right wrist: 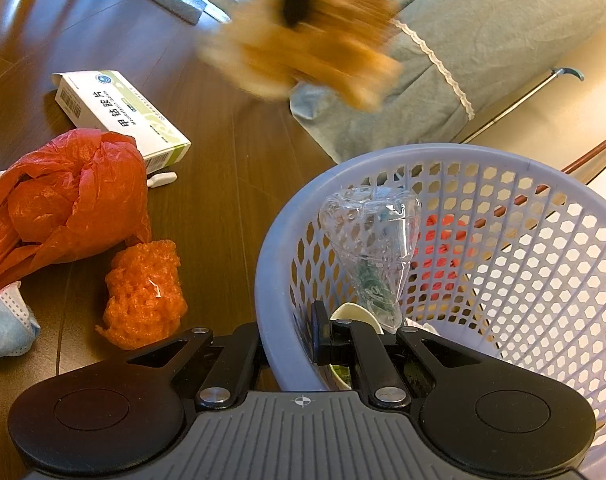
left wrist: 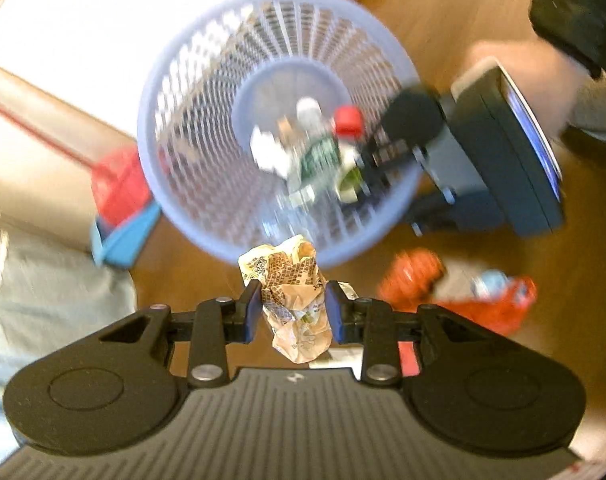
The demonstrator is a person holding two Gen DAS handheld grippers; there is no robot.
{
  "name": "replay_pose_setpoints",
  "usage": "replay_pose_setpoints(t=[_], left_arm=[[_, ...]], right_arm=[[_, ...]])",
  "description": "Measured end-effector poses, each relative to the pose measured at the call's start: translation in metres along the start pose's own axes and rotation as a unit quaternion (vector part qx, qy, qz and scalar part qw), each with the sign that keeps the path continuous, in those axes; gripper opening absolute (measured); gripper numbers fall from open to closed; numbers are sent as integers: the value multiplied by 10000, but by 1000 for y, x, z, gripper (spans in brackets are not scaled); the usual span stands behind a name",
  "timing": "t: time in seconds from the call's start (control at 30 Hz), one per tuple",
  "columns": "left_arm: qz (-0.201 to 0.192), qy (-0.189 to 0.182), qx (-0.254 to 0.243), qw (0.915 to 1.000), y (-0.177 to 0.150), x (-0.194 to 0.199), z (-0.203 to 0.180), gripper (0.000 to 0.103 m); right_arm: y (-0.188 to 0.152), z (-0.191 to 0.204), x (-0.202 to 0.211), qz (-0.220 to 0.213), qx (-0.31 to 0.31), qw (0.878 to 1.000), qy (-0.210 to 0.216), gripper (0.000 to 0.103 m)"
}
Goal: Collect trash
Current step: 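Carry the wrapper over the wastebasket and release it, then reach the left tool to the red plastic bag and grasp it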
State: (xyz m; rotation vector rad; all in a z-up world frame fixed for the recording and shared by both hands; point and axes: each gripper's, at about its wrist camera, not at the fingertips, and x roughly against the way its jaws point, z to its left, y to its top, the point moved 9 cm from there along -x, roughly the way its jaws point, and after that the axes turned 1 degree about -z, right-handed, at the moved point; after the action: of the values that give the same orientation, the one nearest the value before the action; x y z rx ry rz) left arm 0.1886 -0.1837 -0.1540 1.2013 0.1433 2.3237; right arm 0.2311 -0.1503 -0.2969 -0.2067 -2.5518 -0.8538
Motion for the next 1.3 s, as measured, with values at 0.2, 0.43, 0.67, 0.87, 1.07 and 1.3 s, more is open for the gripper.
replay_pose_setpoints(t=[0.2, 0.43, 0.67, 0.87, 1.07, 1.3], left_arm=[[-455, 396, -375, 9975, 49, -15, 21, 30], [-776, 1030, -1095, 9856, 86, -38, 29, 64], [-546, 837, -461, 9939, 64, -35, 40, 64], [-260, 616, -143, 9977, 30, -29, 29, 64], [6, 438, 395, 9983, -12, -17, 21, 64], [473, 179, 823, 9953, -69, -8, -5, 64]], right_arm=[[1, 0, 1, -4, -24, 10000, 1, 3], [2, -1, 1, -13, -75, 10000, -5, 3], [3, -4, -1, -27, -131, 9999, -6, 3], [4, -4, -2, -22, -138, 9999, -4, 3], [2, -3, -2, -16, -112, 9999, 2, 3], [1, -2, -2, -12, -99, 9999, 3, 4]])
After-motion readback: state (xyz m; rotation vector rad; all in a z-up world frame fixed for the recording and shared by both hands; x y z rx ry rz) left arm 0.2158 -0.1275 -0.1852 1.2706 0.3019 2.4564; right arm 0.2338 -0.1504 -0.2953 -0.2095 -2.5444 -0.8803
